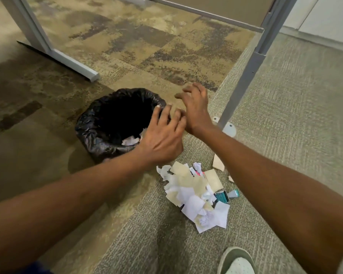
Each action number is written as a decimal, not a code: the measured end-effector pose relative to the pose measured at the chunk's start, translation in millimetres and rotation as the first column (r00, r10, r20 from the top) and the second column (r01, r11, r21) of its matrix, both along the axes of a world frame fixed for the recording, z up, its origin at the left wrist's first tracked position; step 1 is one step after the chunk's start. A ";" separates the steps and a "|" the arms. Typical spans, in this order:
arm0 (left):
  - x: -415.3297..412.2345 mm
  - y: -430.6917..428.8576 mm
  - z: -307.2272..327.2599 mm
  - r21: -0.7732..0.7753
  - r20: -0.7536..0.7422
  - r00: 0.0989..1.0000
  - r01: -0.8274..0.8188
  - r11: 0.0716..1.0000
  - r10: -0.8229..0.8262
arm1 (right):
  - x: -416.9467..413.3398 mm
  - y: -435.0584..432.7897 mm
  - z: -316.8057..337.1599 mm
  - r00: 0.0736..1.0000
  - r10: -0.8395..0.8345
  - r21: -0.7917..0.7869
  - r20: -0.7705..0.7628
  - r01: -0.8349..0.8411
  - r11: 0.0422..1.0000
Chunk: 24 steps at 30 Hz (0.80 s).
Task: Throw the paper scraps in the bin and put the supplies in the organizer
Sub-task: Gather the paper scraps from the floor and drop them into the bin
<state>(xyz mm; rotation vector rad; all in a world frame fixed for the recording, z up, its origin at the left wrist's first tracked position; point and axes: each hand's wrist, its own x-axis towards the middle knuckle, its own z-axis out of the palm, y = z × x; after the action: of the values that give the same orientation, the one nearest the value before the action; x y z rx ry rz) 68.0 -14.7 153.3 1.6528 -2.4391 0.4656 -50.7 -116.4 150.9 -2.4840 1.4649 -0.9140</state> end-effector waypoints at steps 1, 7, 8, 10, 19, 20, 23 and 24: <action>-6.9 3.0 -6.5 -0.012 0.032 0.995 0.090 0.996 -0.090 | -13.3 4.8 -6.9 0.999 -0.026 0.016 0.020 0.026 1.000; -35.8 17.6 -54.3 0.070 0.042 0.929 0.365 0.928 -0.368 | -79.9 42.4 -59.1 0.994 -0.104 0.213 -0.041 0.110 0.971; -38.9 19.7 -64.9 0.117 0.046 0.930 0.359 0.926 -0.366 | -88.4 50.8 -68.4 0.993 -0.105 0.261 -0.061 0.118 0.958; -43.1 23.1 -87.7 0.243 0.070 0.937 0.317 0.917 -0.343 | -104.8 67.5 -85.2 0.989 -0.120 0.338 -0.086 0.143 0.930; -49.6 31.0 -153.2 0.702 0.123 0.957 0.104 0.705 -0.264 | -139.7 116.5 -136.0 0.905 0.123 0.528 -0.407 0.123 0.841; -49.5 32.0 -156.0 0.715 0.130 0.958 0.088 0.694 -0.255 | -138.3 120.3 -138.9 0.890 0.164 0.536 -0.426 0.103 0.838; -48.3 35.2 -164.9 0.717 0.131 0.965 0.067 0.694 -0.229 | -130.1 131.0 -147.0 0.875 0.240 0.587 -0.420 0.061 0.807; -47.8 36.3 -167.4 0.719 0.130 0.963 0.071 0.691 -0.234 | -127.4 133.5 -149.0 0.879 0.250 0.601 -0.407 0.051 0.797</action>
<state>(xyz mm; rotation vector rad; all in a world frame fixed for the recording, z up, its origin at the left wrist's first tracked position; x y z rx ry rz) 20.1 21.7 -14.2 1.6469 -3.1395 -0.4334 -178.1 17.1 1.9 -2.3133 1.4101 0.2087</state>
